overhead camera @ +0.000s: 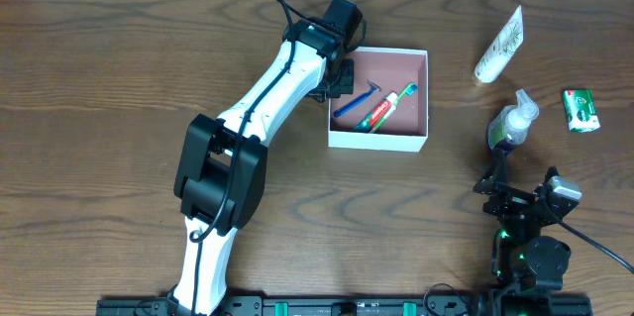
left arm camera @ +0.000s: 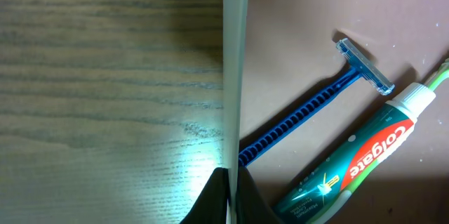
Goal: Pack container
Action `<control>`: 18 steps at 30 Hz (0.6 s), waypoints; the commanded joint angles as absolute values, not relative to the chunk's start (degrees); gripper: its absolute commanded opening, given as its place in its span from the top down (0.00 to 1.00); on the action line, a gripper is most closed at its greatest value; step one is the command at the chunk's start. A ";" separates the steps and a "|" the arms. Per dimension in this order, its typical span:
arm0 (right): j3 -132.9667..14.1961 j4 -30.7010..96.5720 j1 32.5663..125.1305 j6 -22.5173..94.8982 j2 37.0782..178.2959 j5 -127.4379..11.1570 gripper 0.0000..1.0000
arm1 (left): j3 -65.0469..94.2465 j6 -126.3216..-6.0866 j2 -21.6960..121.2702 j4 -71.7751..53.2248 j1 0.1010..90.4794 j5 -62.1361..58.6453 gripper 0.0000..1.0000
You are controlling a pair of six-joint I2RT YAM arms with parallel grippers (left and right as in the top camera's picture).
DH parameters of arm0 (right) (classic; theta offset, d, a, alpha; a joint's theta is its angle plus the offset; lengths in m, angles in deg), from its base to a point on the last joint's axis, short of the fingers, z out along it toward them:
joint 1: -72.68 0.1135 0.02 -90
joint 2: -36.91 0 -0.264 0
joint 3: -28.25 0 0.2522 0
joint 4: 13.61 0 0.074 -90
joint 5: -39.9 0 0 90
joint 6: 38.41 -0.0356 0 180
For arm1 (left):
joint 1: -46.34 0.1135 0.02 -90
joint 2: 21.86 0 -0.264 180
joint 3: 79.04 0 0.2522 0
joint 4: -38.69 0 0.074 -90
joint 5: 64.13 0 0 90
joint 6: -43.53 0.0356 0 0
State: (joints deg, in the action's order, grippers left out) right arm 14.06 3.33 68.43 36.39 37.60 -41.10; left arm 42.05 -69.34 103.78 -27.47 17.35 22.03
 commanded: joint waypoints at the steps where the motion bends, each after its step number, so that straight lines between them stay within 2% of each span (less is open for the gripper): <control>1: 14.17 3.55 69.37 37.28 37.25 -40.67 0.01 | 41.66 -71.92 104.51 -28.19 17.19 22.71 0.94; 14: 14.17 3.55 69.37 37.28 37.25 -40.67 0.01 | 41.66 -72.25 104.51 -29.24 15.40 22.71 0.93; 16: 14.17 3.55 69.37 37.28 37.25 -40.69 0.01 | 41.66 -72.01 104.51 -29.20 15.51 22.73 0.83; 17: 14.17 3.55 69.37 37.28 37.25 -40.67 0.01 | 41.66 -71.94 104.48 -29.02 15.58 22.76 0.72; 18: 14.17 3.55 69.37 37.28 37.25 -40.69 0.01 | 41.68 -71.83 104.48 -28.76 15.66 22.76 0.69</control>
State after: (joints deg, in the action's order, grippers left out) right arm 14.06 3.33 68.43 36.39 37.60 -41.08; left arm 42.05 -71.85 103.85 -28.78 15.68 22.89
